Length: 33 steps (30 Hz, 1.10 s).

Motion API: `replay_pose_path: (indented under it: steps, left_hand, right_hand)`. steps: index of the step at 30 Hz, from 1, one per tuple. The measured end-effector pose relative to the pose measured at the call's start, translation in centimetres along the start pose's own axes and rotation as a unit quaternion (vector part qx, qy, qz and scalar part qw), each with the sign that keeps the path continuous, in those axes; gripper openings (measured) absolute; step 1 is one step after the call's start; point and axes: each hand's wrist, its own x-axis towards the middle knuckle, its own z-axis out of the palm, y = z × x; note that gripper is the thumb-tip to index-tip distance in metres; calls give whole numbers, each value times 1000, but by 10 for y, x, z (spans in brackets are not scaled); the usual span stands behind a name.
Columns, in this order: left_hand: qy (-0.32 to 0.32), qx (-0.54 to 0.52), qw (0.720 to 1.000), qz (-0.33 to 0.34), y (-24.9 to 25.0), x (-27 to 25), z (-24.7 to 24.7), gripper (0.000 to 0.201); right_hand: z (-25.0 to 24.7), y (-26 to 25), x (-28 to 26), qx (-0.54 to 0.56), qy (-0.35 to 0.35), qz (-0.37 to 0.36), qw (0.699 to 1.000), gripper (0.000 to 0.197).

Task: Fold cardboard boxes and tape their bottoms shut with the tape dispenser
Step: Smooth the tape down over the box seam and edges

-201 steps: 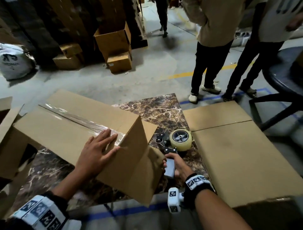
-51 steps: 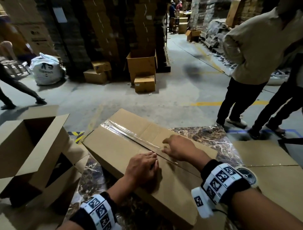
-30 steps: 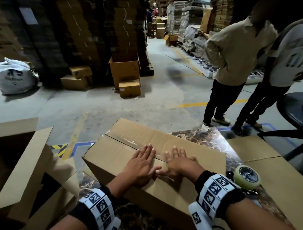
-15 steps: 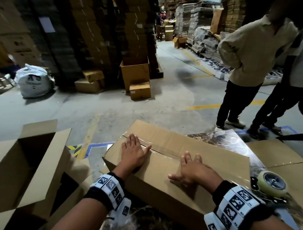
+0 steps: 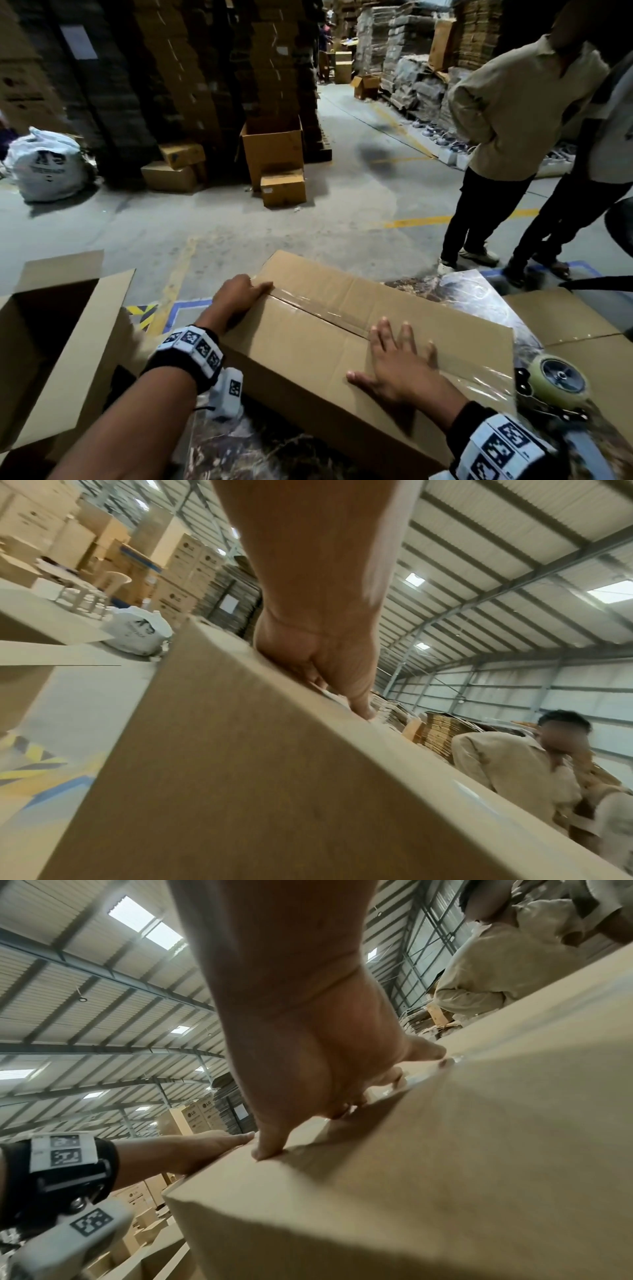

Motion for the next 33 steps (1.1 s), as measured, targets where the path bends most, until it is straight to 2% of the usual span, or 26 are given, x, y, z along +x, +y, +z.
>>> replay_pose_path:
  steps: [4,8,11,15,19,23,27,30,33]
  left_hand:
    - [-91,-142,985,-34,-10,-2,-9,61]
    - [-113,-145,982,-47,-12,-14,-15,62]
    - [-62,-128,989,-35,-25,-35,-13,57]
    - [8,-160,987,-12,-49,-64,-14,43]
    - [29,-149,988,-23,-71,-68,-30,49]
    - [67,-152,985,-52,-87,-82,-42,47]
    - [79,-174,976,-109,-111,-97,-39,47]
    - [105,-222,954,-174,-137,-102,-26,47]
    - [117,-274,929,-218,-123,-118,-24,46]
  right_hand:
    - [6,0,2,18,10,-17,1000,96]
    - [8,5,11,1,26,-27,999,96]
    - [8,7,16,-17,41,-49,998,96]
    - [9,-7,17,-21,65,-86,994,94]
    - [13,-32,24,-11,77,-107,991,93]
    - [10,-55,34,-18,76,-132,988,97]
    - [1,-70,52,-28,82,-163,983,89]
    - [-8,-79,70,-43,87,-183,978,83]
    - [-22,-84,88,-62,86,-177,978,77]
